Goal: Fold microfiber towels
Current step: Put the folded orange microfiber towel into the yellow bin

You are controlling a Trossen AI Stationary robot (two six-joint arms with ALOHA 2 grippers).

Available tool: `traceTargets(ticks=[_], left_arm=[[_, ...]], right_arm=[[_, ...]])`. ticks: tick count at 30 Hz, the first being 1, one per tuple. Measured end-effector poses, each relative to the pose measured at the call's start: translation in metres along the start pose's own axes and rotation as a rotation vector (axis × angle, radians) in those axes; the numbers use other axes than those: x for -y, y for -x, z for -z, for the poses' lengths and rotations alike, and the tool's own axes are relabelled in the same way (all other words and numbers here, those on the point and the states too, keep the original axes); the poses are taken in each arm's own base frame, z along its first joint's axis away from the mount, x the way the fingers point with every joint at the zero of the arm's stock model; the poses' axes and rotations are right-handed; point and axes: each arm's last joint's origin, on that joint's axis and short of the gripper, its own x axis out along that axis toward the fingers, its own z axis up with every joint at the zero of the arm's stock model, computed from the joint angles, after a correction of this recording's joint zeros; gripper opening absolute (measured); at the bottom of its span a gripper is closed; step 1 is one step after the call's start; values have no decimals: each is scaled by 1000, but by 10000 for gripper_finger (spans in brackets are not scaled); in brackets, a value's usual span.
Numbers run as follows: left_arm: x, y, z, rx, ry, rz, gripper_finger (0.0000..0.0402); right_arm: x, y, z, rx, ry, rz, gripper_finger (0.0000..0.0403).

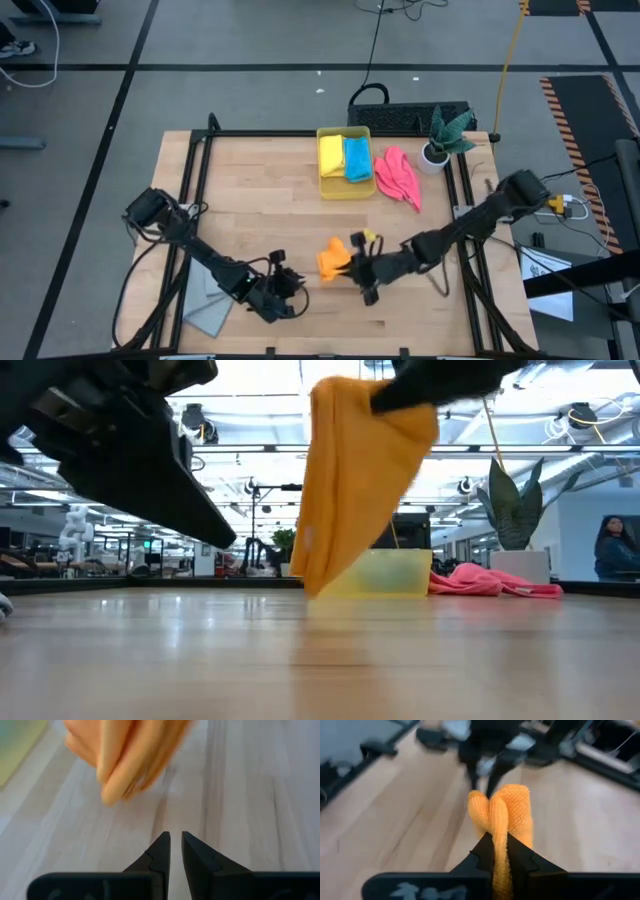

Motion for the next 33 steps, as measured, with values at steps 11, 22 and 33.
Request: traceTargets(ticks=[11, 22, 33], left_arm=[[2, 2, 2, -5, -7, -1, 51], [1, 2, 3, -13, -16, -9, 51], [0, 2, 4, -21, -18, -14, 51]], right_arm=[[139, 35, -4, 17, -89, 366, 10], [244, 23, 42, 22, -174, 609, 10], [222, -21, 89, -105, -294, 306, 10]])
